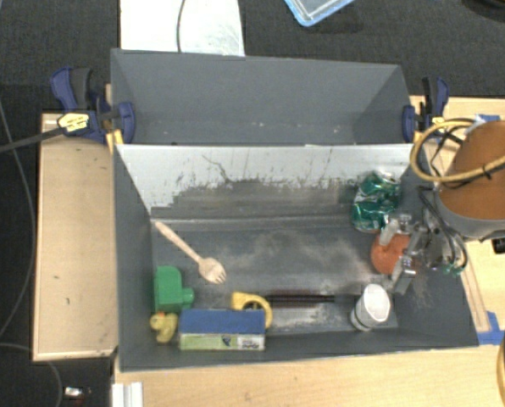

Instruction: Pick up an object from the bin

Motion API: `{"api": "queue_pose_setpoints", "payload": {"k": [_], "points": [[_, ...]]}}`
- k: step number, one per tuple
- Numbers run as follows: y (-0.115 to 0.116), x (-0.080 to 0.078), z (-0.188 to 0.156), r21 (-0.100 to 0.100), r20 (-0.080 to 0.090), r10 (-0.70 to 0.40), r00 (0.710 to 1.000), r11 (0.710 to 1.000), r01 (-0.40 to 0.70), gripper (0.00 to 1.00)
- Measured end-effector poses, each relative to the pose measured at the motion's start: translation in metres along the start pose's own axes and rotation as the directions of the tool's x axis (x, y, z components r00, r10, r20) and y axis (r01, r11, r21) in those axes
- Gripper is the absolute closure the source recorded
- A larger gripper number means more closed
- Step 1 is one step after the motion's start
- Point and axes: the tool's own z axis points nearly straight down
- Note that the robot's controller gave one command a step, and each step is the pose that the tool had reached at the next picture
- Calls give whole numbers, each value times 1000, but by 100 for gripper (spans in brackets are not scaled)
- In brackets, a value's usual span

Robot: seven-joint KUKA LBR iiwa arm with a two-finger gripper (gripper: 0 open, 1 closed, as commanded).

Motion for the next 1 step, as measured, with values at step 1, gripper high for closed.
{"api": "queue_pose_setpoints", "payload": {"k": [1], "points": [[36,21,42,1,6,54,999,999,-54,0]]}}
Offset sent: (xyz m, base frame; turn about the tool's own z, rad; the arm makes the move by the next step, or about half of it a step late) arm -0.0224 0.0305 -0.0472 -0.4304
